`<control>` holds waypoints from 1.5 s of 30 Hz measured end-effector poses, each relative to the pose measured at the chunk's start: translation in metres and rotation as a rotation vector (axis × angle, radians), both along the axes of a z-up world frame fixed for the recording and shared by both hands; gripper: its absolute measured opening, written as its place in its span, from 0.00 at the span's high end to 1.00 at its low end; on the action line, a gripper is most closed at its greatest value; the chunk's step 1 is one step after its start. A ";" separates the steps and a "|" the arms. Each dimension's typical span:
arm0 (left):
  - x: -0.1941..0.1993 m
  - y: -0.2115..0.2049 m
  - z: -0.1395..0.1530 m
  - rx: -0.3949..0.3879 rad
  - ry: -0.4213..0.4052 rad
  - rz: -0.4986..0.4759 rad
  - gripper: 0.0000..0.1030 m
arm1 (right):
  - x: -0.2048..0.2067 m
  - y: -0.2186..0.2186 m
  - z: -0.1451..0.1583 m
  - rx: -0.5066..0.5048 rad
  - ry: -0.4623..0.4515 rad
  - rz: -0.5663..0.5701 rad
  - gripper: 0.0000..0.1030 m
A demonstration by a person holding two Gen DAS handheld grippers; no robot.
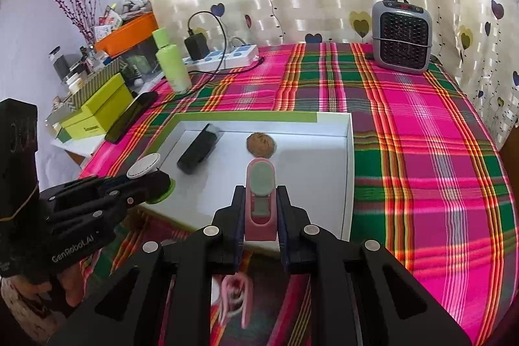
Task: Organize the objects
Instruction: 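Lower the white-green stand into the box with the left tool while the right tool lowers the pink holder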
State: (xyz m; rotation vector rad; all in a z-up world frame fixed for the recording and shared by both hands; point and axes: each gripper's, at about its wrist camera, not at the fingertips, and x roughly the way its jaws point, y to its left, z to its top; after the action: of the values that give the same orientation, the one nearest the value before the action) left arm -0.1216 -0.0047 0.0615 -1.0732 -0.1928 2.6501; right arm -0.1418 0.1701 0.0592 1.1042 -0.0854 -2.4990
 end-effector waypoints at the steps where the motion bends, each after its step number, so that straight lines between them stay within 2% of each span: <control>1: -0.003 0.000 0.000 0.000 0.000 -0.001 0.85 | -0.004 -0.001 0.000 0.008 0.001 0.000 0.82; 16: -0.059 0.011 -0.007 0.012 -0.033 -0.007 0.85 | -0.060 -0.003 -0.019 0.030 -0.056 -0.031 0.82; 20: -0.076 0.010 -0.017 0.009 -0.078 0.001 0.85 | -0.070 -0.004 -0.023 0.036 -0.071 -0.035 0.82; 27: -0.089 0.011 -0.025 -0.005 -0.091 0.006 0.85 | -0.083 -0.005 -0.033 0.047 -0.101 -0.043 0.82; 45: -0.104 0.015 -0.038 -0.016 -0.121 0.014 0.85 | -0.094 -0.010 -0.033 0.076 -0.088 -0.042 0.82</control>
State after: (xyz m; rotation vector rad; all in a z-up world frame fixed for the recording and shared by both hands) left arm -0.2261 0.0101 0.0233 -1.2424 -0.2035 2.6048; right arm -0.2354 0.1601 0.0259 1.2560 -0.0389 -2.5083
